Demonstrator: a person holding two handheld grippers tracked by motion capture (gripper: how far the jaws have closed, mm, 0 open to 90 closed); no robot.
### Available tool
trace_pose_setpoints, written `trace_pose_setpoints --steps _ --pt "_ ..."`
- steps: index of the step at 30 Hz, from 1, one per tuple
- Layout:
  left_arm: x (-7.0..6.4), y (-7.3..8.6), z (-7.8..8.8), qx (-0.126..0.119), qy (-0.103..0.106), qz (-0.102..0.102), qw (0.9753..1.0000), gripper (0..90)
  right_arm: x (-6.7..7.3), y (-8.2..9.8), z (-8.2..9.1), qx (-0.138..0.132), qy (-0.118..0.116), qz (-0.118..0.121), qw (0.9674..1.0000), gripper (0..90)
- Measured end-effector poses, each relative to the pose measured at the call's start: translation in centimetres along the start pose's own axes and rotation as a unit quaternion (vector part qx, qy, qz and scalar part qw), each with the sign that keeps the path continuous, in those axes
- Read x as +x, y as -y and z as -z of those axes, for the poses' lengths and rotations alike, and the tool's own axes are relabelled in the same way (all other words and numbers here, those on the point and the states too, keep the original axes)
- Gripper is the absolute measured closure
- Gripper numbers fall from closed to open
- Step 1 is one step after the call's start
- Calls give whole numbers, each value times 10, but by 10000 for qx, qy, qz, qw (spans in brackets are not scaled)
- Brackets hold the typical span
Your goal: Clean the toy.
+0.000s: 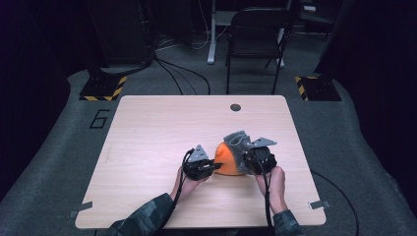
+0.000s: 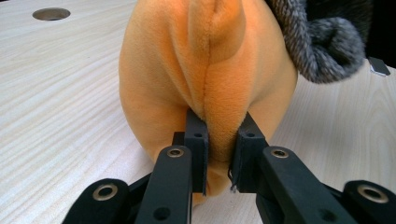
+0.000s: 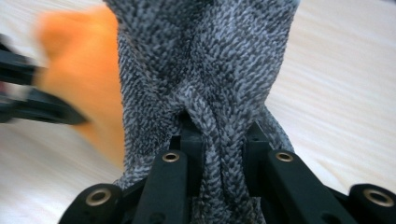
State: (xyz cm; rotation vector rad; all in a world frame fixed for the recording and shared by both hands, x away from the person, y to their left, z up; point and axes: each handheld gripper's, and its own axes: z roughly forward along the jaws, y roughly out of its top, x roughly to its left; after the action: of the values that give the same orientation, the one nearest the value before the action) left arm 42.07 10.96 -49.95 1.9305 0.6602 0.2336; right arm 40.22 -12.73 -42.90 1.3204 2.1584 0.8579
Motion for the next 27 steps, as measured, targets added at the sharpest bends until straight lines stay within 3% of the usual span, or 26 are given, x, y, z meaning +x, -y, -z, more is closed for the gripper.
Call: trace_pose_setpoints --steps 4,10,14,17,20,22,25,27 --pt "0 -1 -1 -10 6 -153 9999 794 -15 9 -9 225 36 -262 9994 765" --pt "1 0 -2 -67 66 -91 9999 792 -27 16 -24 476 175 -389 9980 765" --pt "2 0 -2 -97 98 -132 9998 791 -34 25 -36 763 370 -277 9960 764" --pt "3 0 -1 -101 127 -117 9998 790 -39 31 -45 1022 381 -357 9934 764" --pt "2 0 -1 -119 138 -56 9998 788 -40 23 -33 820 463 -381 9948 766" --pt "4 0 0 -127 151 -25 9998 787 -37 11 -11 379 469 -304 9977 766" --pt "3 0 -1 -115 132 -59 9998 786 -23 -6 19 -210 260 -183 9993 766" --pt "2 -1 -1 -115 120 -155 9997 786 -6 -17 36 -617 -100 -36 9980 767"
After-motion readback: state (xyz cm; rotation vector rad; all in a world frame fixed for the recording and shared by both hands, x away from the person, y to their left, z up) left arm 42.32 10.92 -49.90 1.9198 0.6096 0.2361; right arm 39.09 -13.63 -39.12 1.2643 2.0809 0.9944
